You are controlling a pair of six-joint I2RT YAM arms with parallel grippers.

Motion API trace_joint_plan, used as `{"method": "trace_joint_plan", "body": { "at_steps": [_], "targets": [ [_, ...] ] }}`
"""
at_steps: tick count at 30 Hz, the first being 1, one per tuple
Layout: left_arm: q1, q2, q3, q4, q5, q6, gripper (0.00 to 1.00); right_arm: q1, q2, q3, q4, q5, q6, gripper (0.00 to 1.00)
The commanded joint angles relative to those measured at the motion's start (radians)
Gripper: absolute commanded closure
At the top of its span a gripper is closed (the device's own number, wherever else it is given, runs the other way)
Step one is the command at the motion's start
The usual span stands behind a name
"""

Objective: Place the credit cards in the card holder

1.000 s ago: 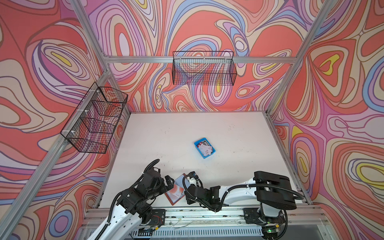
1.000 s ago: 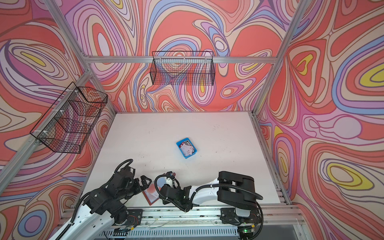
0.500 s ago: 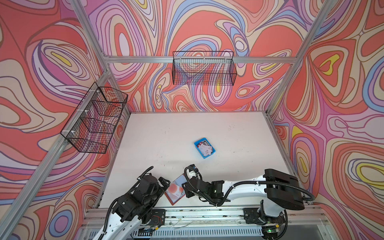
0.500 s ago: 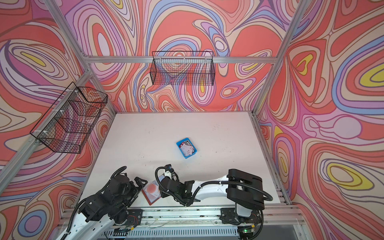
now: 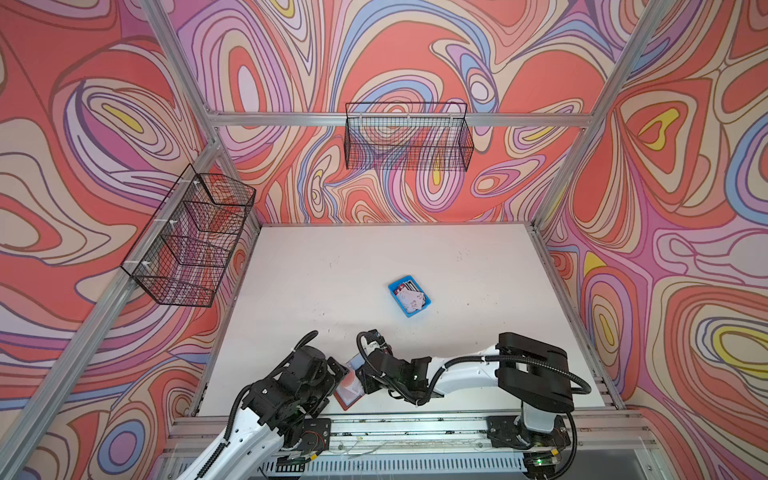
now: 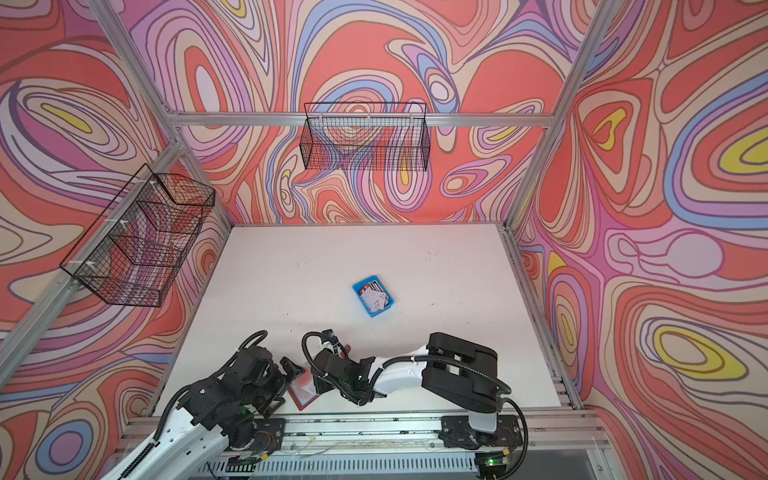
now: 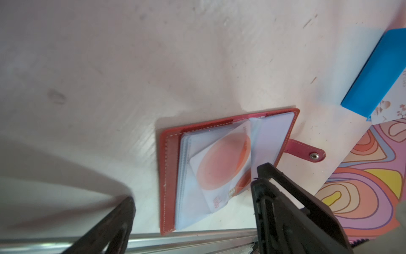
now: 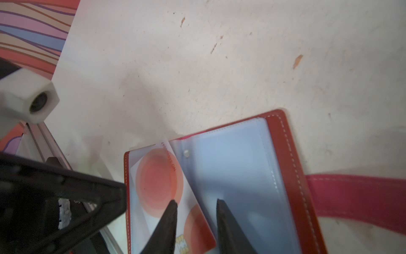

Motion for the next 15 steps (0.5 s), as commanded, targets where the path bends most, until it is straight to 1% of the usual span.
{"method": "trace_joint_plan", "body": {
  "at_steps": [1,6,12,15],
  "targets": [
    [0.006,0.038,-0.017,0.099,0.033,0.021,0.0,-0.005,-0.006,-0.006,0.035,-0.036,0.021,0.69],
    [0.006,0.058,-0.051,0.183,0.043,0.022,0.0,0.001,-0.024,-0.045,0.096,-0.069,0.05,0.71],
    [0.006,0.056,-0.041,0.153,-0.012,0.032,0.0,0.026,-0.016,-0.032,0.096,-0.062,0.07,0.74],
    [0.006,0.049,-0.047,0.173,-0.019,0.037,0.0,0.033,-0.019,-0.032,0.103,-0.051,0.082,0.76]
  ]
}}
